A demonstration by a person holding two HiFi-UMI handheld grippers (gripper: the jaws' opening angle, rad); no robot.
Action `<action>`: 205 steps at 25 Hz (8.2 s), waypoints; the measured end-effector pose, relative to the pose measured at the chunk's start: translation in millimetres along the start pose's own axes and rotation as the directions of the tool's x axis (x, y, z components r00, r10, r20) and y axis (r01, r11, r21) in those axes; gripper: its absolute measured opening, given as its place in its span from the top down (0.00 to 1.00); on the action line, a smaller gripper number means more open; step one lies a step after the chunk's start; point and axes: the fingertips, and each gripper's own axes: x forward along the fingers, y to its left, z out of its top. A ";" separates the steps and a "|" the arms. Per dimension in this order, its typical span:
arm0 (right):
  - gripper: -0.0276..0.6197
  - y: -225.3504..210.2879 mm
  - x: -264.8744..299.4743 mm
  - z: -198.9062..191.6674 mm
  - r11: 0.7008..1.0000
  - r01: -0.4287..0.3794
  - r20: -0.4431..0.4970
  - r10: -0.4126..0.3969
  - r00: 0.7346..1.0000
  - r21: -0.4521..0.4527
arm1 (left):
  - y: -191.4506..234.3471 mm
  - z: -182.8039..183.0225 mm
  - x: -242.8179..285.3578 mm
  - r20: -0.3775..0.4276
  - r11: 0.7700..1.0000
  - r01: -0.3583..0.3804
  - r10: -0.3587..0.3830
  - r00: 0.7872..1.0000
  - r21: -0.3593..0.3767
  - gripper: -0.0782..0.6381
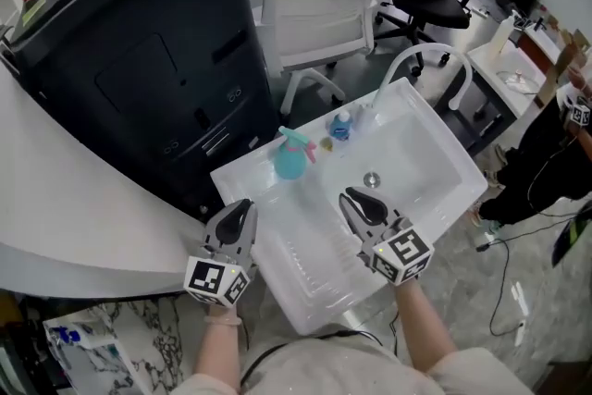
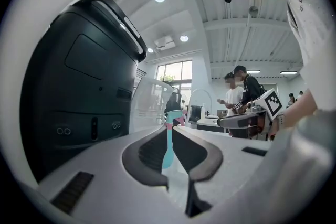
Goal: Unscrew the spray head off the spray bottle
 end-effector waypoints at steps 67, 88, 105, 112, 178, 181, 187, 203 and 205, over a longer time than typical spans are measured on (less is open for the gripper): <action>0.60 -23.3 135.5 39.4 0.911 -0.408 0.017 0.409 0.912 -0.054 | -3.1 -88.5 173.6 -0.368 0.838 0.486 -0.383 0.847 0.246 0.42; 0.50 -14.8 114.3 46.6 0.957 -0.235 0.174 0.205 0.963 0.172 | -4.5 -84.6 173.5 -0.355 0.849 0.468 -0.371 0.858 0.245 0.42; 0.55 -14.4 146.9 39.8 0.997 -0.076 -0.051 0.075 0.996 -0.025 | -5.2 -86.6 172.2 -0.354 0.852 0.464 -0.367 0.860 0.245 0.42; 0.61 -20.4 134.4 39.3 0.995 -0.046 -0.093 0.039 0.995 -0.085 | -2.9 -84.4 173.1 -0.342 0.856 0.460 -0.371 0.864 0.234 0.42; 0.65 -79.8 126.9 18.9 0.982 0.178 0.010 -0.179 0.984 0.058 | -0.7 -92.6 169.7 -0.363 0.864 0.453 -0.358 0.860 0.221 0.42; 0.65 -79.8 135.6 18.7 0.983 0.171 0.008 -0.172 0.985 0.065 | 0.0 -94.9 168.6 -0.368 0.865 0.453 -0.358 0.858 0.216 0.42; 0.68 -59.7 115.2 27.8 0.983 0.141 0.058 -0.148 0.987 0.113 | 1.4 -97.3 168.7 -0.370 0.868 0.445 -0.348 0.862 0.219 0.42; 0.55 -7.2 147.5 36.1 0.997 0.061 -0.013 -0.060 0.998 0.053 | 0.5 -94.1 169.7 -0.370 0.871 0.440 -0.343 0.863 0.218 0.42; 0.58 -8.8 142.1 35.3 0.997 0.065 -0.027 -0.064 0.998 0.047 | 1.1 -95.4 169.8 -0.369 0.873 0.436 -0.340 0.865 0.218 0.42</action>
